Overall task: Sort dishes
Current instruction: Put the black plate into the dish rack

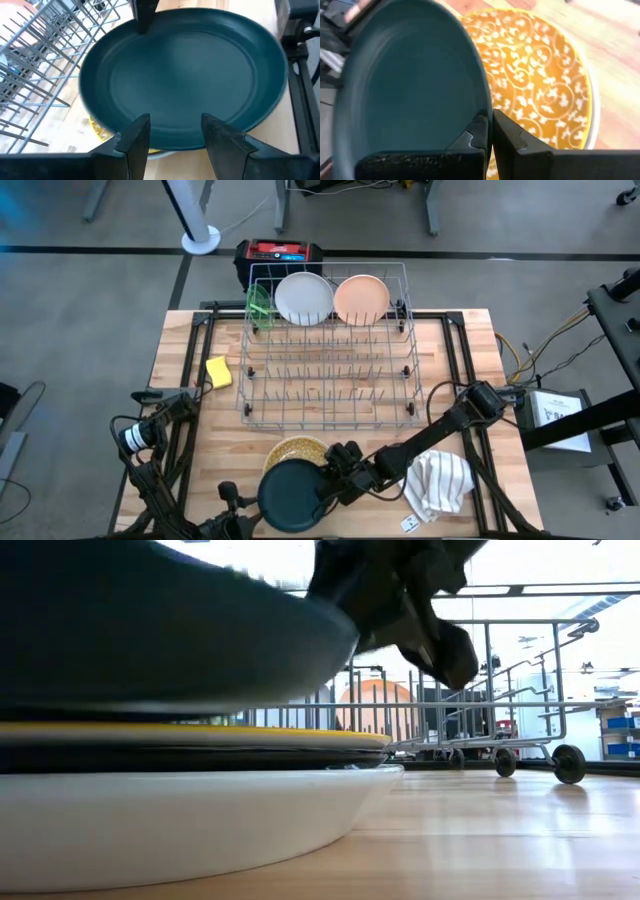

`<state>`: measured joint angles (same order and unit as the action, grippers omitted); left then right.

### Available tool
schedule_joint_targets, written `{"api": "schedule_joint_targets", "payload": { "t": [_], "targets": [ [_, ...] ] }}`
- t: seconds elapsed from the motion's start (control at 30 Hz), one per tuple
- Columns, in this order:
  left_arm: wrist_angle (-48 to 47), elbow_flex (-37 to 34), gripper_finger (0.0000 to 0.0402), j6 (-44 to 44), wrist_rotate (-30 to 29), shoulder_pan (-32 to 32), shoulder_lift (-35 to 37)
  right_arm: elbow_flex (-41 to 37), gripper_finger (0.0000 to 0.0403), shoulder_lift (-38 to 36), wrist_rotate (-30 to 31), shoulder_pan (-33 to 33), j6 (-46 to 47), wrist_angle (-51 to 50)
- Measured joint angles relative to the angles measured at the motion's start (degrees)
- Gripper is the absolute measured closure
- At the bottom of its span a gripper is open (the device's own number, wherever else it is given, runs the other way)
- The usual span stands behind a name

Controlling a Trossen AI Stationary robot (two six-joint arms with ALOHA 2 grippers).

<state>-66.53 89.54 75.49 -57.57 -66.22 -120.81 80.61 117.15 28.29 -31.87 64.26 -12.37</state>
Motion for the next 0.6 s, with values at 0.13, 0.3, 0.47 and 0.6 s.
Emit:
{"api": "schedule_joint_targets", "payload": {
  "t": [0.13,0.3,0.47,0.6],
  "targets": [
    [-3.7,2.7,0.0235,0.0,-0.5,-0.9,0.0,3.0,0.0401,-0.7,0.0,-0.2,-1.3,-4.9],
    [-9.8,6.8,0.0235,-0.2,-2.2,-2.3,0.0,9.1,0.0402,-0.8,0.8,-0.2,-1.8,-15.8],
    [-15.8,11.1,0.0235,-0.1,-3.8,-3.3,0.0,18.5,0.0402,-1.1,2.9,-0.2,-1.6,-33.7],
    [-19.8,13.0,0.0235,-0.1,-4.3,-3.6,0.0,28.4,0.0402,-1.3,6.6,-0.3,-1.5,-50.0]
  ]
}}
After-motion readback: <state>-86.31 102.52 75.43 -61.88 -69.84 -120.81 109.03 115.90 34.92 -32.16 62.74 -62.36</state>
